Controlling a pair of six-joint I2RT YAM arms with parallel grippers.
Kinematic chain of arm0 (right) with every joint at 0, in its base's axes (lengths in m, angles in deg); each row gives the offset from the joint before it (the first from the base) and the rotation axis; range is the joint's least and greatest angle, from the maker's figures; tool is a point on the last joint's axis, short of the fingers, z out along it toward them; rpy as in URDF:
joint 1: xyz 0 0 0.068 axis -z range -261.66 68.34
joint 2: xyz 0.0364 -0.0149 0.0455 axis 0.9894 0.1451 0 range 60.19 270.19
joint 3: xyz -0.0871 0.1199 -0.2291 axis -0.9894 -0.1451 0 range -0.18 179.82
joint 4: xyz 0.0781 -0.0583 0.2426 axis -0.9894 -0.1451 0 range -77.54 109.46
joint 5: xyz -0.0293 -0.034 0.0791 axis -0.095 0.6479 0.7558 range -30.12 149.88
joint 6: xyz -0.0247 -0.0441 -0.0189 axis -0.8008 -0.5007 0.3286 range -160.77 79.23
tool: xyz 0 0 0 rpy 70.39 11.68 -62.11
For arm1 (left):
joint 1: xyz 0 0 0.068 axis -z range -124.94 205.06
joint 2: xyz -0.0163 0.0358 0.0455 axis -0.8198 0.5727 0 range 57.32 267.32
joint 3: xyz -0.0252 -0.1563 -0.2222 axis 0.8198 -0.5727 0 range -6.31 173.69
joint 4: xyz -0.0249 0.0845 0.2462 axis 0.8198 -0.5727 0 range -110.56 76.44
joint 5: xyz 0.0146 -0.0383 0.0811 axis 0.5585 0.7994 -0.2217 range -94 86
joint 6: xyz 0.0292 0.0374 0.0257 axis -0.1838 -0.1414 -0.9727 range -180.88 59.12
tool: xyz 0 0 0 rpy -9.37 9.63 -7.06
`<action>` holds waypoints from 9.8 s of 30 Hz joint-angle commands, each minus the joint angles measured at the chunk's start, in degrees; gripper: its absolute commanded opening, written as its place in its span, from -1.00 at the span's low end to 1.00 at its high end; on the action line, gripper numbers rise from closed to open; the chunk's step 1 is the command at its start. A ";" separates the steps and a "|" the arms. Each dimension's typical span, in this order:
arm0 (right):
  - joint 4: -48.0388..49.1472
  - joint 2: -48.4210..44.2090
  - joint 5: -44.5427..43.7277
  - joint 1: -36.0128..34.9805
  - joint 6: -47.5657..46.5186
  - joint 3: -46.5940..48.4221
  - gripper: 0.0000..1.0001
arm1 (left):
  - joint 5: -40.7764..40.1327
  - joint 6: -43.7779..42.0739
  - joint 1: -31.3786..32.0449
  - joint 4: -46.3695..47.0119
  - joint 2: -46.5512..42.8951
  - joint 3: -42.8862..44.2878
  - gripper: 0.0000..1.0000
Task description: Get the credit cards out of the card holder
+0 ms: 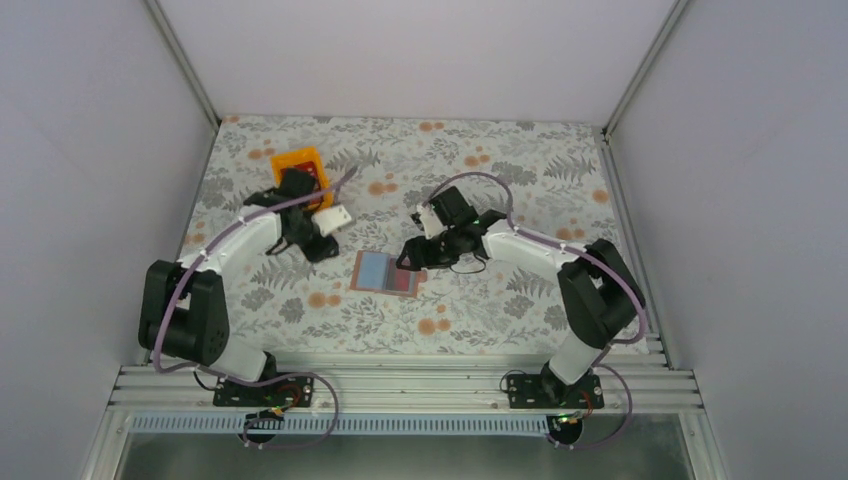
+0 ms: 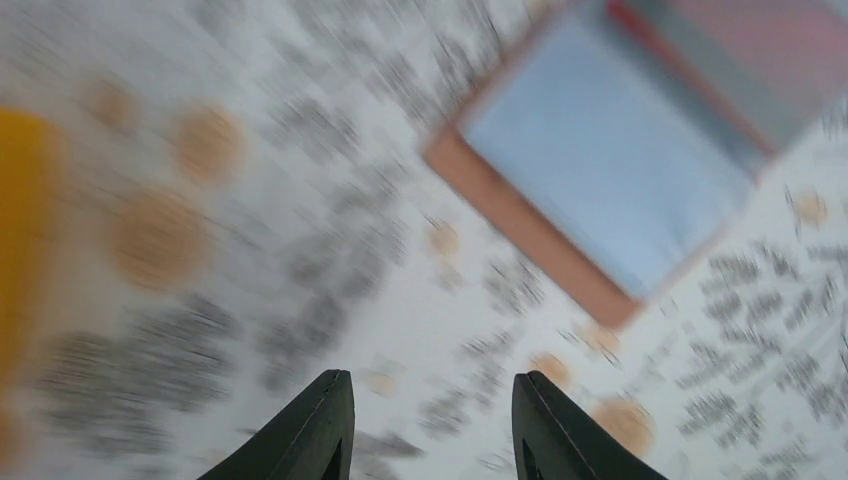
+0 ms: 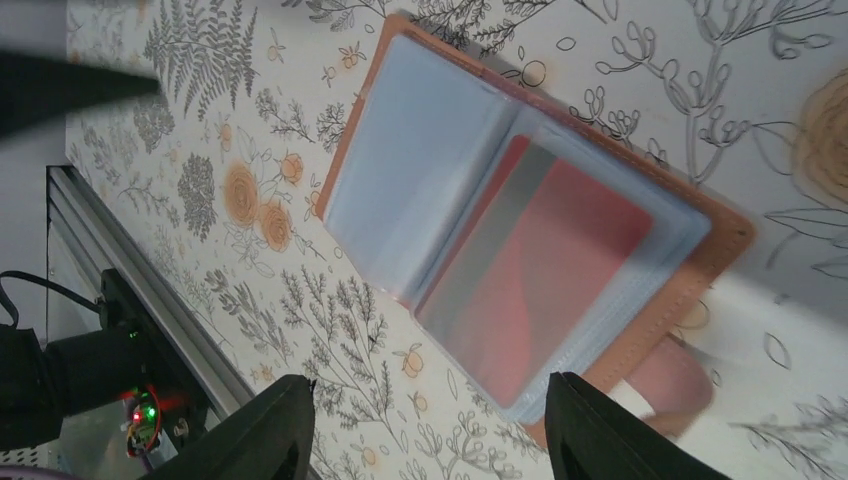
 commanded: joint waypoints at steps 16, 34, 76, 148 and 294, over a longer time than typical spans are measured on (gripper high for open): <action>8.59 11.69 1.02 -1.40 4.54 -1.54 0.14 | 4.78 -0.39 6.48 15.17 8.59 -15.59 -0.10; 11.31 14.27 6.75 -1.56 3.91 3.43 -0.34 | 6.84 0.23 7.14 16.05 10.90 -17.12 -0.11; -3.55 14.40 -7.69 -7.71 -1.95 16.52 -0.51 | 5.90 0.41 7.11 16.37 10.81 -17.32 -0.11; -3.26 -3.61 -23.10 -7.01 -3.41 27.52 -0.92 | 38.07 27.21 -0.18 14.59 -3.86 12.35 1.00; 18.51 -13.75 6.93 -8.31 -14.83 23.05 -0.01 | 49.48 6.53 -3.52 -11.24 -8.78 37.56 -0.95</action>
